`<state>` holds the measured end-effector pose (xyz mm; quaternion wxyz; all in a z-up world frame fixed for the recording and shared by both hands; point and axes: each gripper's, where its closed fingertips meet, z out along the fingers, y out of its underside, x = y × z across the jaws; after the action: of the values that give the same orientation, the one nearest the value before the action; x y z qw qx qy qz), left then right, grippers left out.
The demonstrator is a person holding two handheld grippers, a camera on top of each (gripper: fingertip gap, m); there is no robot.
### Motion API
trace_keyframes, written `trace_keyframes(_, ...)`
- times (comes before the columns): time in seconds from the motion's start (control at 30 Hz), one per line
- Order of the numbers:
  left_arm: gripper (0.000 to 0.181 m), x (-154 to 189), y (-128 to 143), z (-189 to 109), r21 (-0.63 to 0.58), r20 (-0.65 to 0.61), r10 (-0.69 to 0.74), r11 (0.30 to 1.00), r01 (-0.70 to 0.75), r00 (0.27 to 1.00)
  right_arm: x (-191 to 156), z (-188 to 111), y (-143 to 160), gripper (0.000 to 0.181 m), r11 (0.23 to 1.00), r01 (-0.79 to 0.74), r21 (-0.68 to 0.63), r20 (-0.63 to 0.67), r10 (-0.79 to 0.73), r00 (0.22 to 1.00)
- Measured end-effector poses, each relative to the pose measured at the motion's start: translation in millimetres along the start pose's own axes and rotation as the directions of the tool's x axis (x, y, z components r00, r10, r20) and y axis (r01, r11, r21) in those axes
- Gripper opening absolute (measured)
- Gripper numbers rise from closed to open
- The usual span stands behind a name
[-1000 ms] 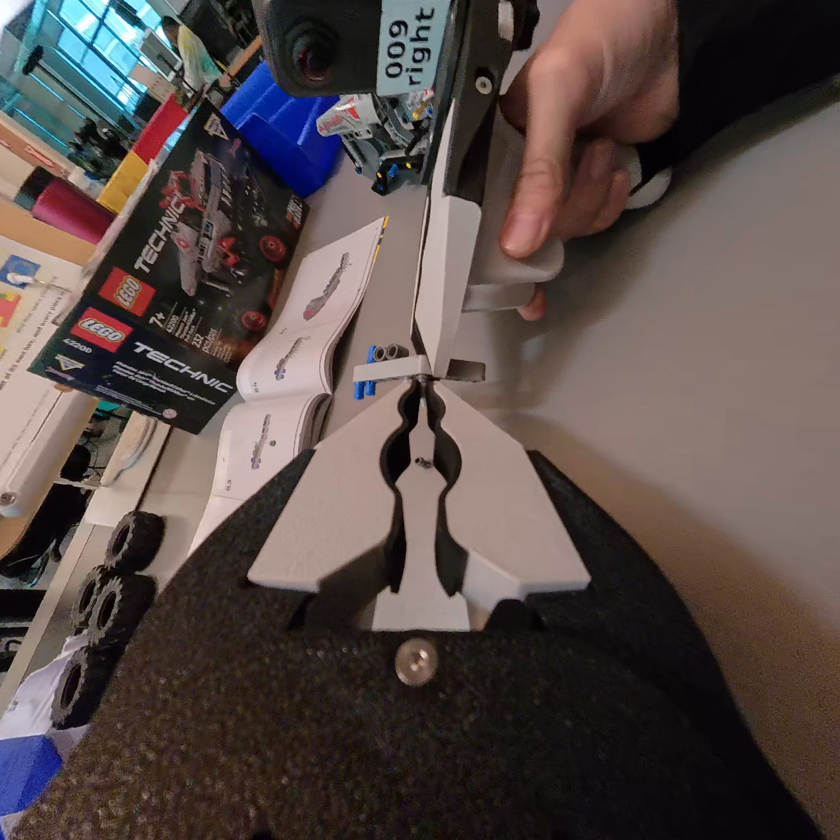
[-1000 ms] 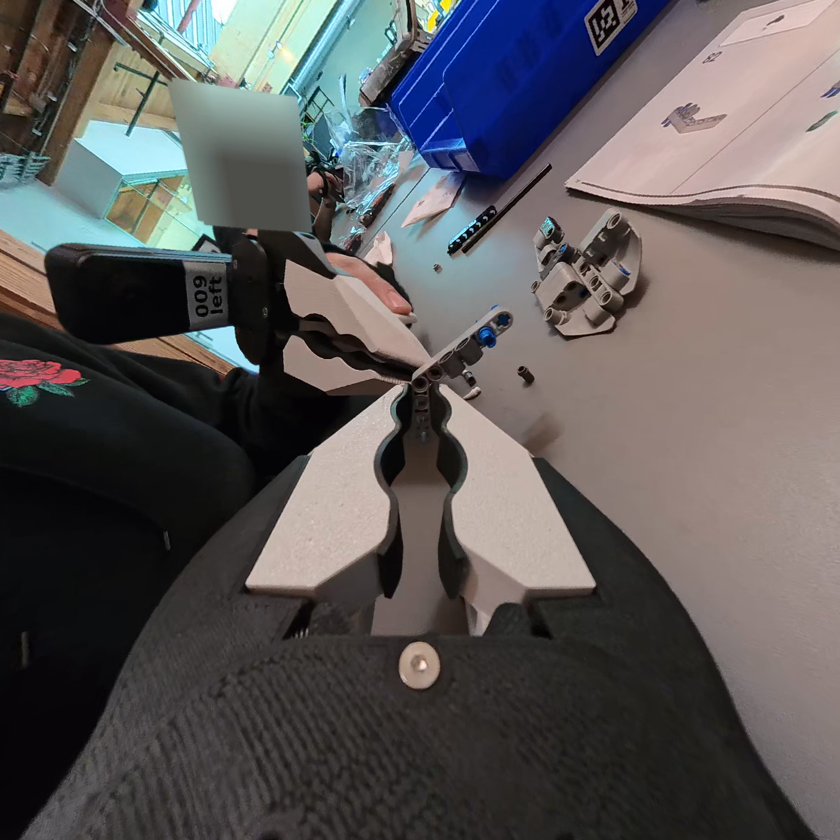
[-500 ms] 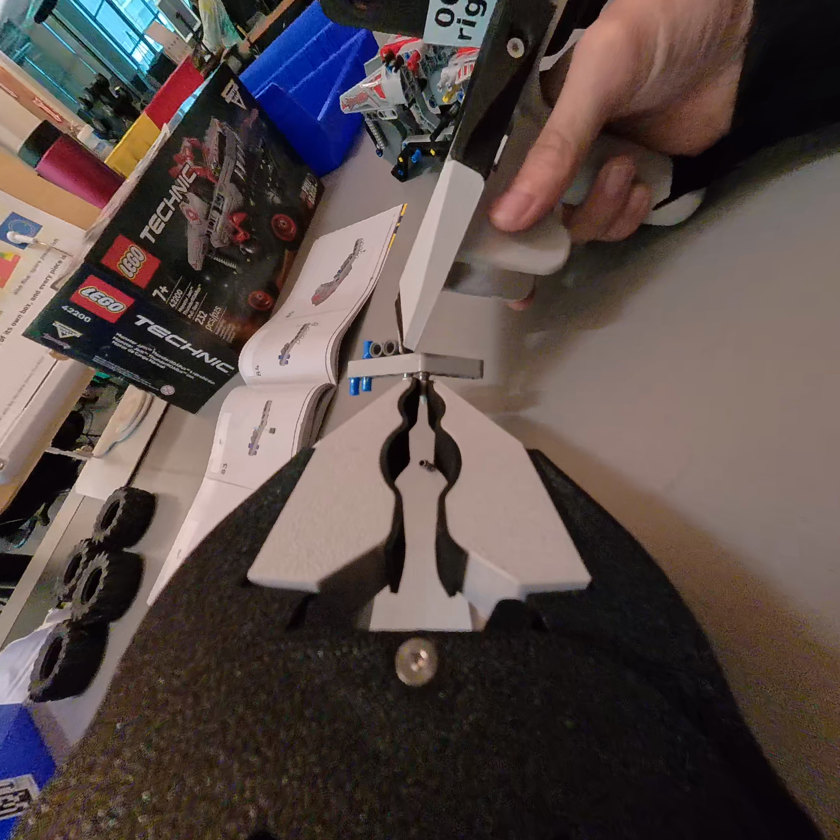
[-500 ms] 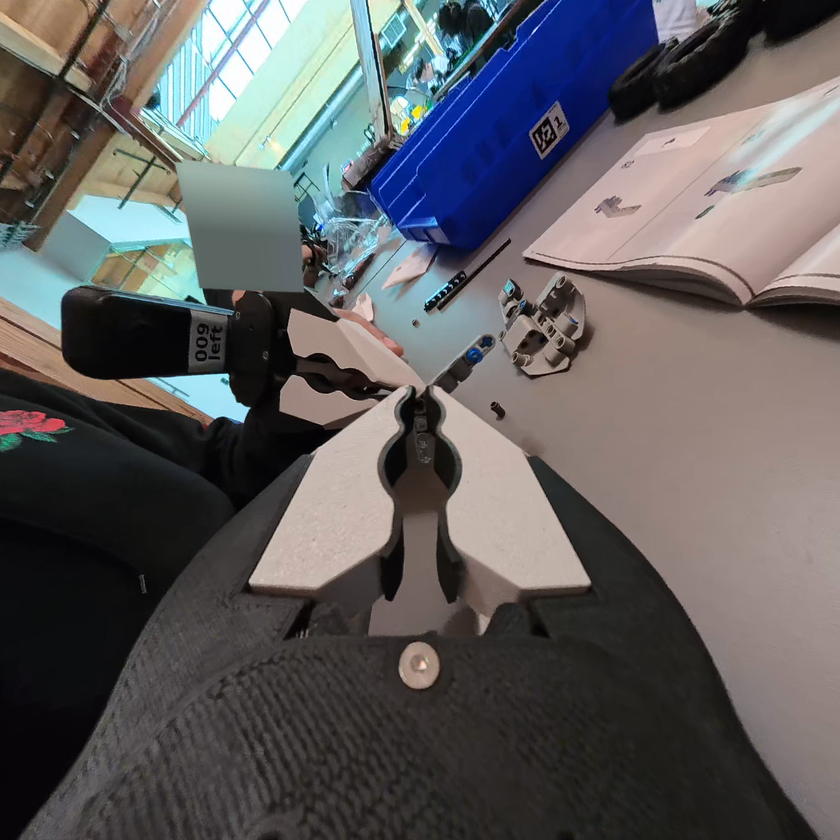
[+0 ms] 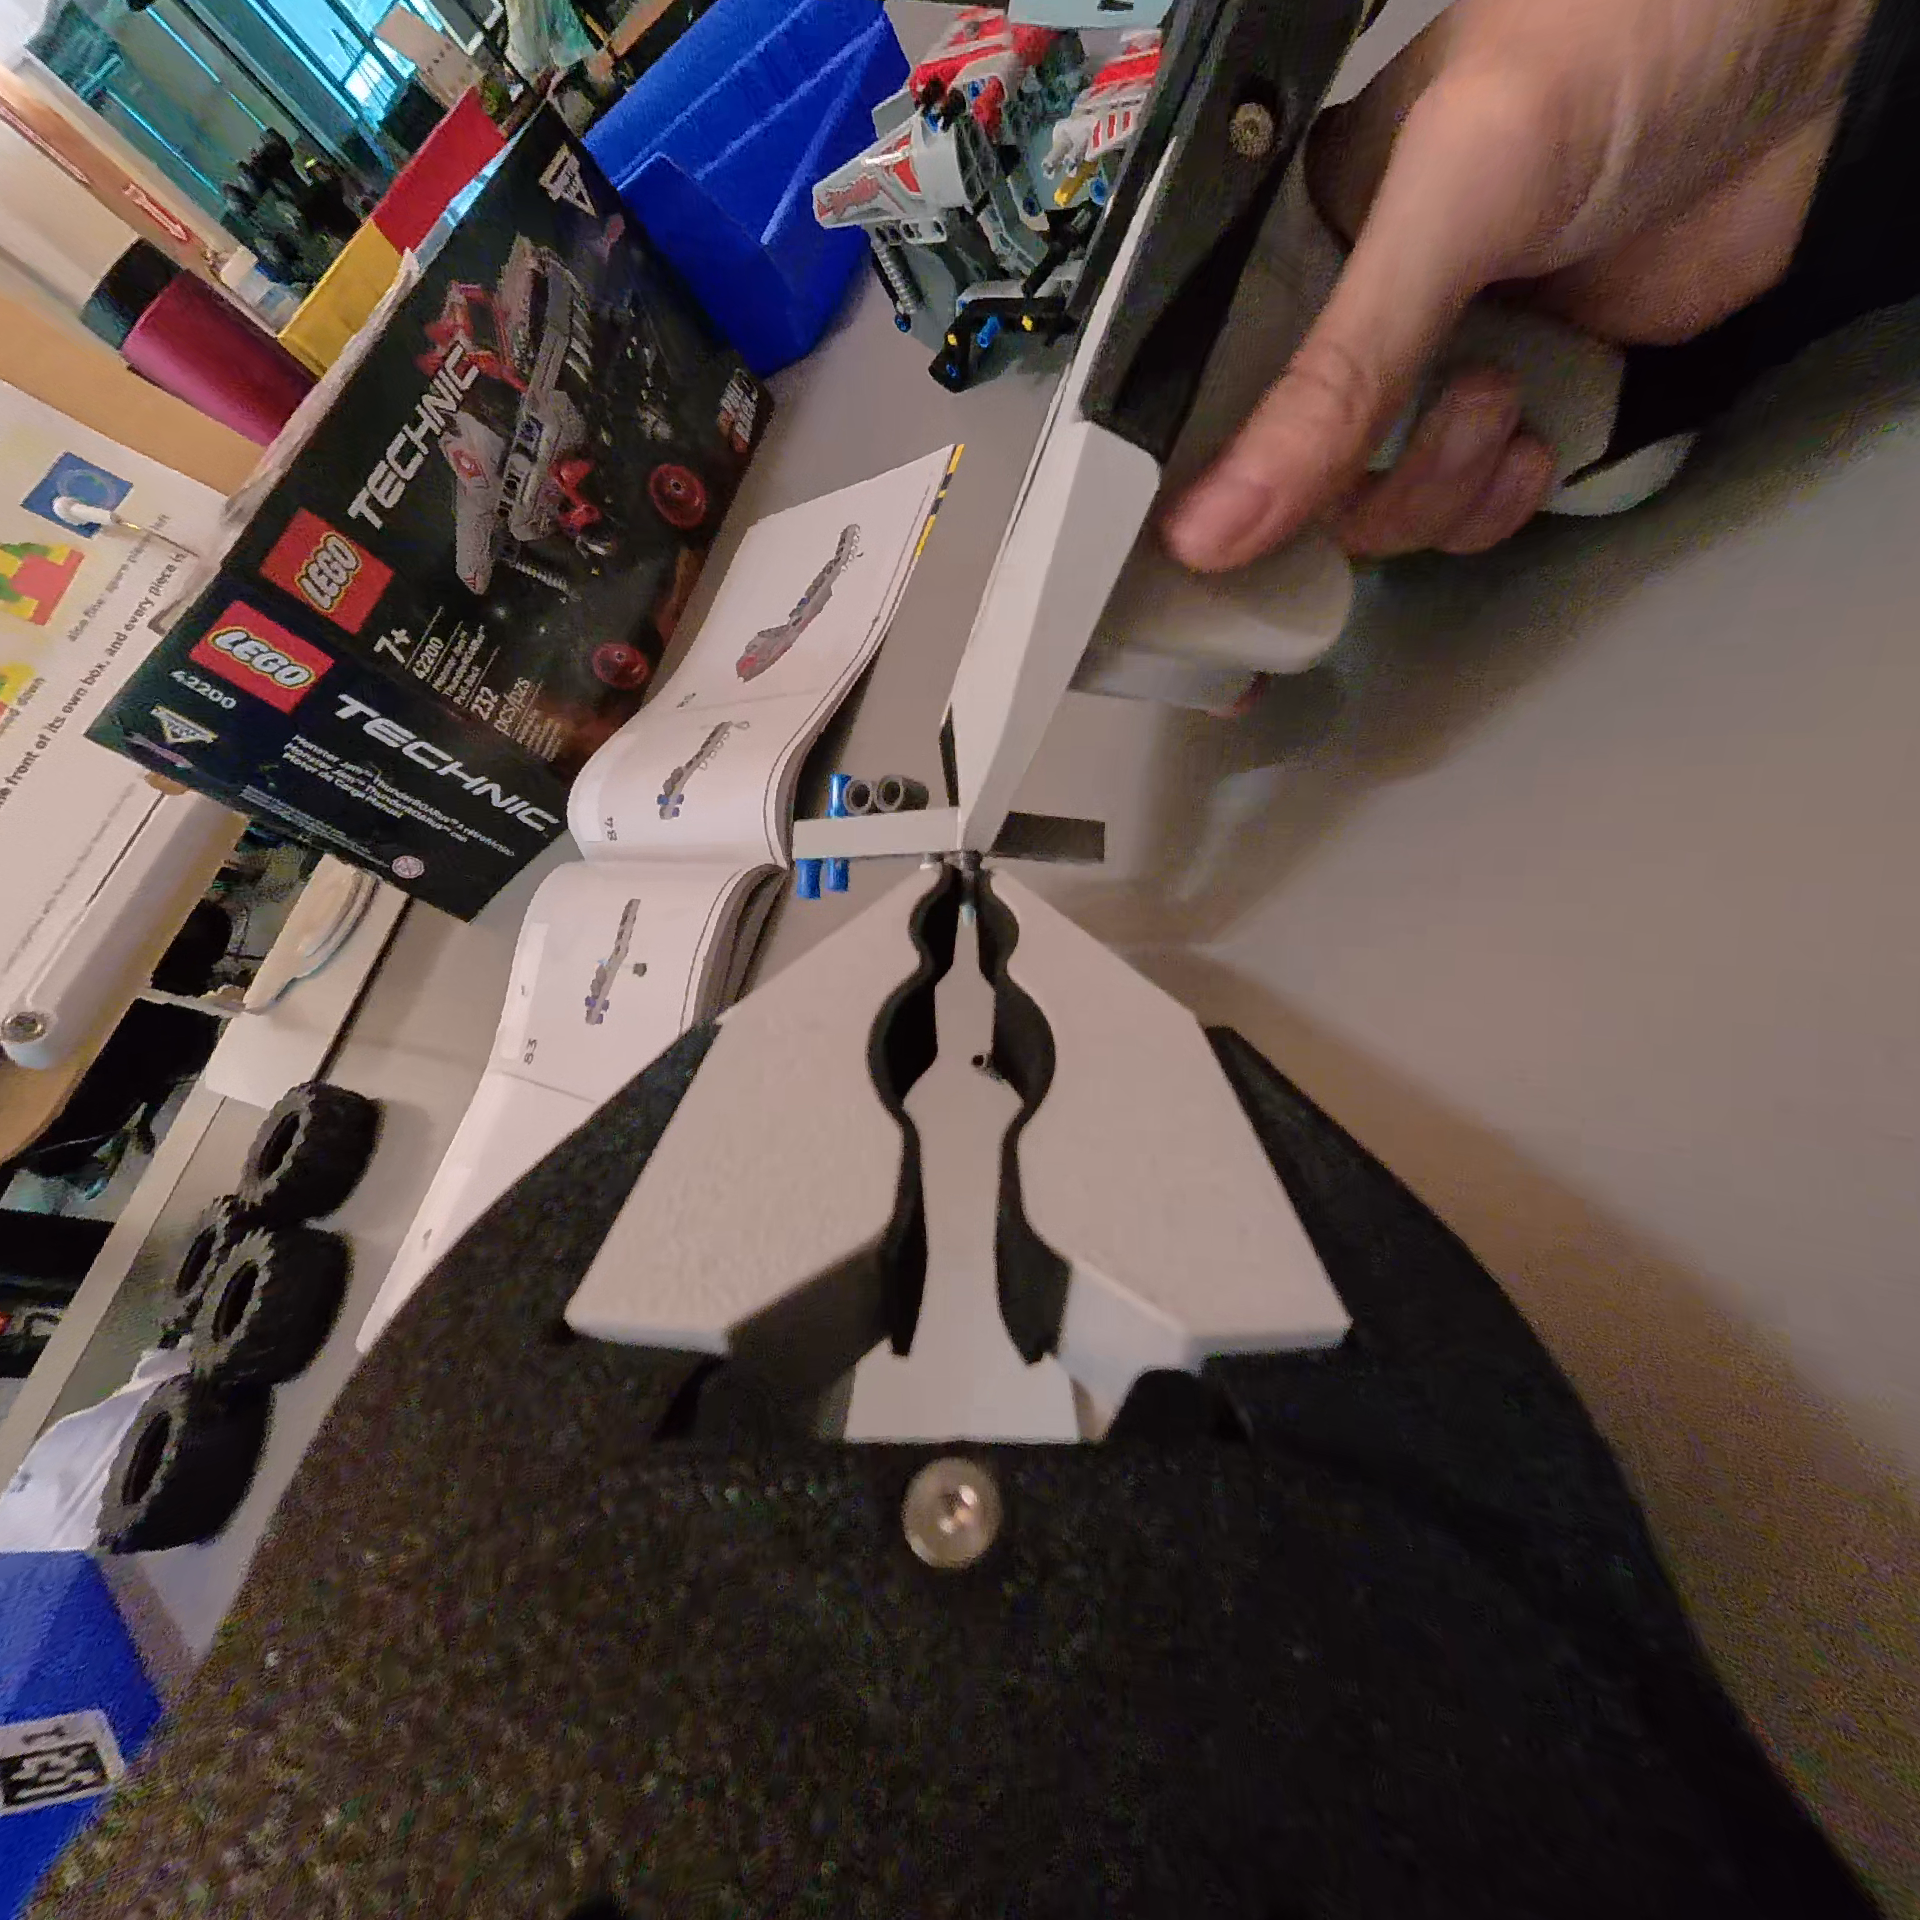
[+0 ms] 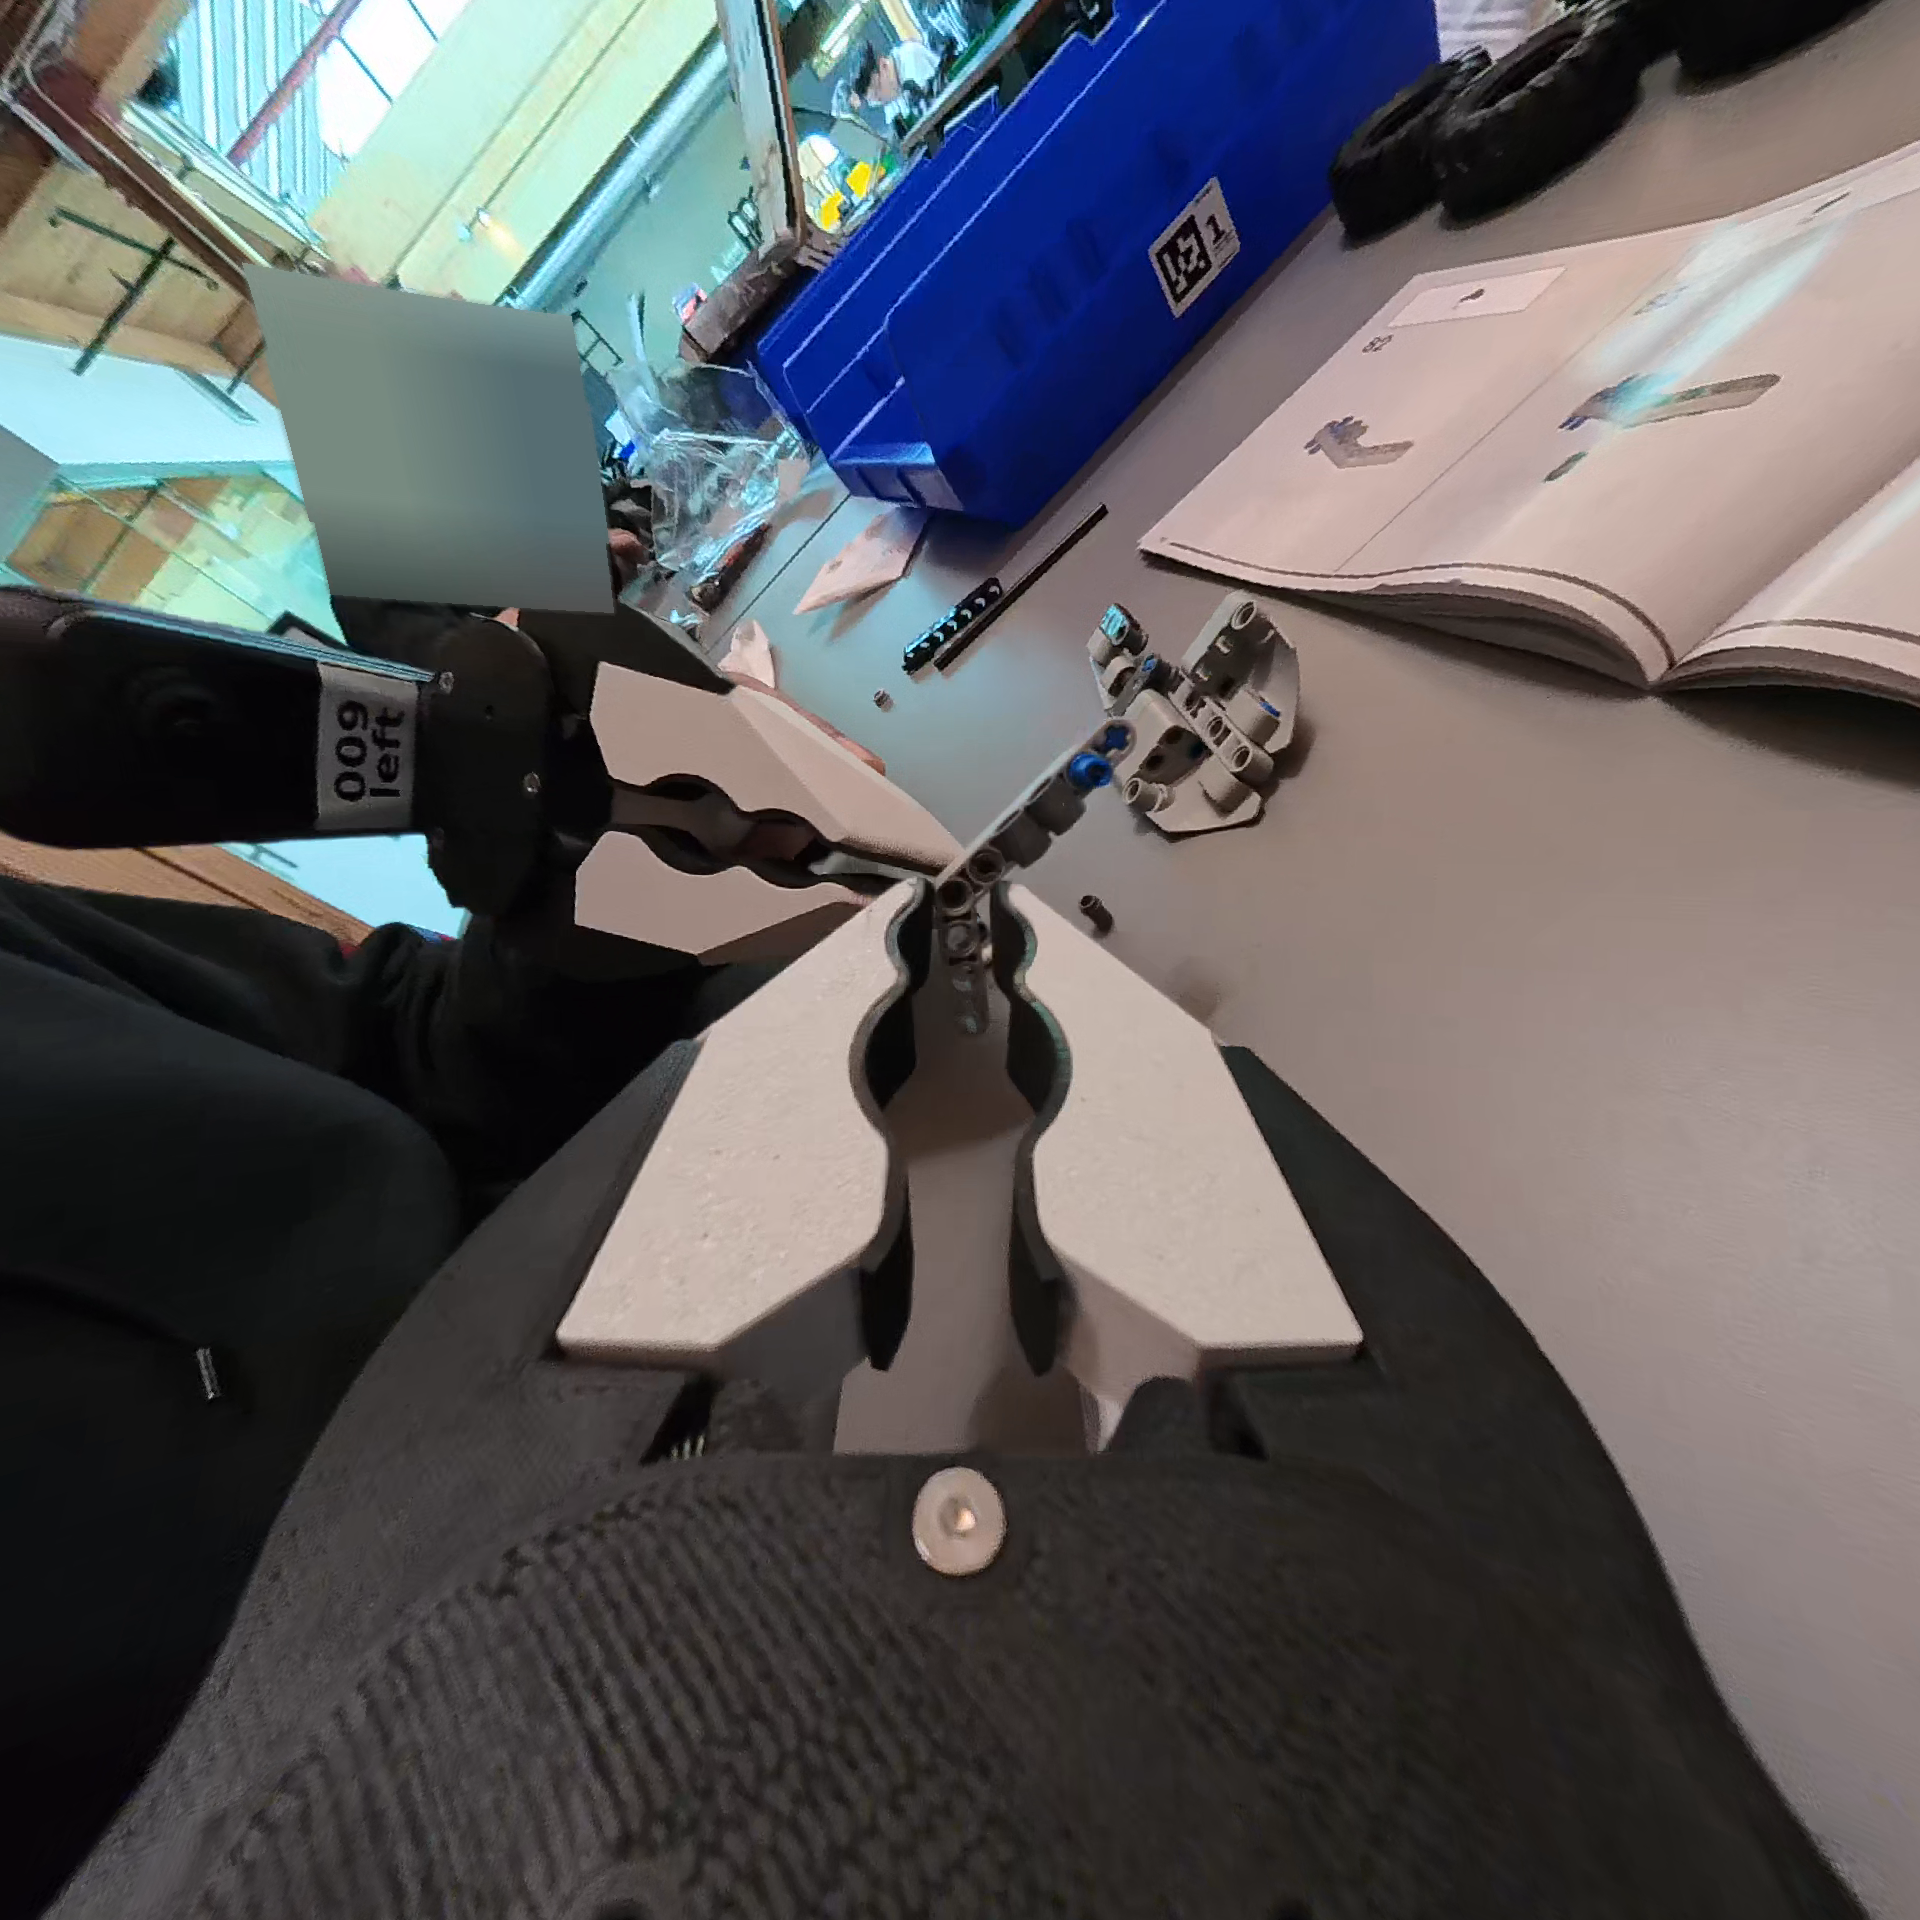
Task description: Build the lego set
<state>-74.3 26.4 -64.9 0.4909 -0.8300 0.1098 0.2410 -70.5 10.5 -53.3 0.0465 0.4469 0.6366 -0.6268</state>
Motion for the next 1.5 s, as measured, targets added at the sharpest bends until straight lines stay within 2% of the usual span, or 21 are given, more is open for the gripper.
trace_keyframes(0.07, 0.0, -2.3, 0.9, 0.0, -0.02, 0.035, 0.055, 0.998, -0.054, 0.998, 1.6, 1.3, 0.7, 0.008, 0.999, -0.032, 0.007, -0.007, 0.032, 0.999)
trace_keyframes(0.13, 0.0, -3.8, 1.4, -0.9, -0.067, 0.087, 0.188, 0.981, -0.182, 0.978, 0.8, 2.3, -1.5, 0.008, 0.992, -0.116, 0.051, 0.024, 0.115, 0.993)
trace_keyframes(0.23, 0.0, -4.5, 6.7, 2.1, -0.211, 0.146, 0.452, 0.883, -0.419, 0.88, 4.4, 3.2, 0.3, 0.008, 0.98, -0.193, 0.051, 0.019, 0.192, 0.981)
trace_keyframes(0.3, 0.0, -4.7, 8.3, 4.0, -0.263, 0.156, 0.536, 0.832, -0.488, 0.83, 9.6, 4.7, 4.1, 0.008, 0.972, -0.231, 0.037, -0.008, 0.231, 0.973)
trace_keyframes(0.33, 0.0, -5.5, 6.7, 3.9, -0.255, 0.169, 0.53, 0.838, -0.482, 0.831, 10.4, 4.6, 3.8, 0.008, 0.972, -0.234, 0.04, -0.012, 0.234, 0.972)
trace_keyframes(0.43, 0.0, -7.6, -1.4, 3.1, -0.14, 0.19, 0.394, 0.917, -0.373, 0.899, 6.9, 0.7, -2.1, 0.008, 0.966, -0.248, 0.071, 0.034, 0.246, 0.969)
trace_keyframes(0.5, 0.008, -8.9, -6.2, 0.8, -0.065, 0.187, 0.291, 0.957, -0.284, 0.938, 4.5, -1.9, -5.9, 0.008, 0.959, -0.27, 0.086, 0.074, 0.264, 0.962)
trace_keyframes(0.6, 0.016, -13.6, -4.5, -3.1, -0.031, 0.174, 0.208, 0.978, -0.206, 0.962, 2.8, -5.0, -9.3, 0.008, 0.95, -0.296, 0.1, 0.111, 0.285, 0.952)
trace_keyframes(0.7, 0.014, -15.2, -2.5, -6.7, -0.011, 0.162, 0.171, 0.985, -0.172, 0.972, 1.7, -7.4, -11.8, 0.008, 0.942, -0.318, 0.108, 0.141, 0.302, 0.943)
trace_keyframes(0.83, 0.0, -10.4, -7.9, -7.8, 0.003, 0.163, 0.239, 0.97, -0.242, 0.957, -0.6, -5.5, -9.8, 0.008, 0.947, -0.31, 0.089, 0.148, 0.295, 0.944)
trace_keyframes(1.07, 0.0, -9.6, -7.4, -7.7, -0.031, 0.18, 0.324, 0.946, -0.324, 0.929, -0.2, -4.9, -8.6, 0.008, 0.95, -0.299, 0.086, 0.134, 0.287, 0.949)
trace_keyframes(1.37, 0.004, -3.7, -7.8, -10.9, -0.013, 0.147, 0.317, 0.948, -0.319, 0.937, -4.0, -2.7, -5.2, 0.008, 0.954, -0.295, 0.055, 0.153, 0.284, 0.946)
trace_keyframes(1.5, 0.002, -4.4, -6.8, -12.8, -0.01, 0.125, 0.28, 0.96, -0.281, 0.952, -2.7, 0.2, -1.8, 0.008, 0.961, -0.273, 0.041, 0.124, 0.266, 0.956)
